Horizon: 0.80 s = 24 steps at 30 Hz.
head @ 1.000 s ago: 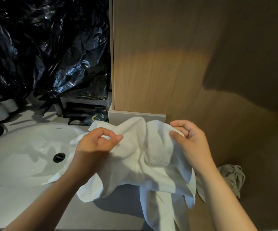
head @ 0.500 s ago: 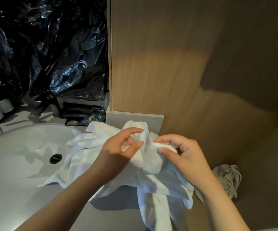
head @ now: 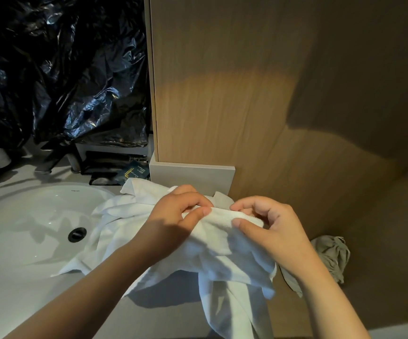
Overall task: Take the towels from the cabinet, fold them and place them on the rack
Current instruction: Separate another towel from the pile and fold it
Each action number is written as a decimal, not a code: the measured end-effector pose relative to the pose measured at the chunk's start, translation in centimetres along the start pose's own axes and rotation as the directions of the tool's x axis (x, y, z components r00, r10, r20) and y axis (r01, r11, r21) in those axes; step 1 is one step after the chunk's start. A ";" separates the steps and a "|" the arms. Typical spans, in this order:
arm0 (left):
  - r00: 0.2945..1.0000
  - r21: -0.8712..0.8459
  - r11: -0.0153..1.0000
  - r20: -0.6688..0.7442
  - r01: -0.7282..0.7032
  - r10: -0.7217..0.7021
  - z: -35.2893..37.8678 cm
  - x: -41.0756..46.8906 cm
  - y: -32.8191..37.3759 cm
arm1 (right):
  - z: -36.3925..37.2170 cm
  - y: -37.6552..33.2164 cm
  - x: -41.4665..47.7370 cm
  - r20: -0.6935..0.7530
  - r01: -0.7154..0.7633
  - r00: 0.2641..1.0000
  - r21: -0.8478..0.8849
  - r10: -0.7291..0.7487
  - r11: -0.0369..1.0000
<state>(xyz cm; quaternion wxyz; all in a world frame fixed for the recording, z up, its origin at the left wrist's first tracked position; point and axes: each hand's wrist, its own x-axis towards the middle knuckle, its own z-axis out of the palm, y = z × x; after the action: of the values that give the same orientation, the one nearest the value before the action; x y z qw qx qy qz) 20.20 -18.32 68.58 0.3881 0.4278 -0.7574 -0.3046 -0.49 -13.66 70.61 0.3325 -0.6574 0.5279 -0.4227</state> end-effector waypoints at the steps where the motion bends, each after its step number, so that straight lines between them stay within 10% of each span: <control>1: 0.999 0.015 0.999 -0.018 -0.030 0.030 -0.2 0.0 0.3 | -0.1 -0.1 0.1 -0.001 0.004 1.000 -0.003 -0.004 1.000; 6: 0.984 0.144 0.984 -0.129 -0.101 0.120 -2.7 1.2 0.1 | -1.6 -0.1 0.8 -0.028 0.019 0.999 -0.184 -0.025 0.983; 16: 0.934 0.252 0.942 -0.332 0.222 -0.131 -3.7 3.1 -3.8 | -4.2 1.9 -0.3 -0.127 -0.053 0.992 -0.411 0.001 0.910; 24: 0.996 0.155 0.985 -0.045 -0.071 0.078 -2.4 1.9 0.0 | -1.6 0.0 0.2 -0.200 -0.018 0.980 -0.141 -0.011 0.990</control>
<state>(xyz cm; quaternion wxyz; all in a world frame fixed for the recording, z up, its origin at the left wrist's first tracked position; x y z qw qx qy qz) 21.65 -20.31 70.41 0.3845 0.4354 -0.7838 -0.2197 -1.89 -13.82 71.35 0.2307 -0.6324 0.5887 -0.4476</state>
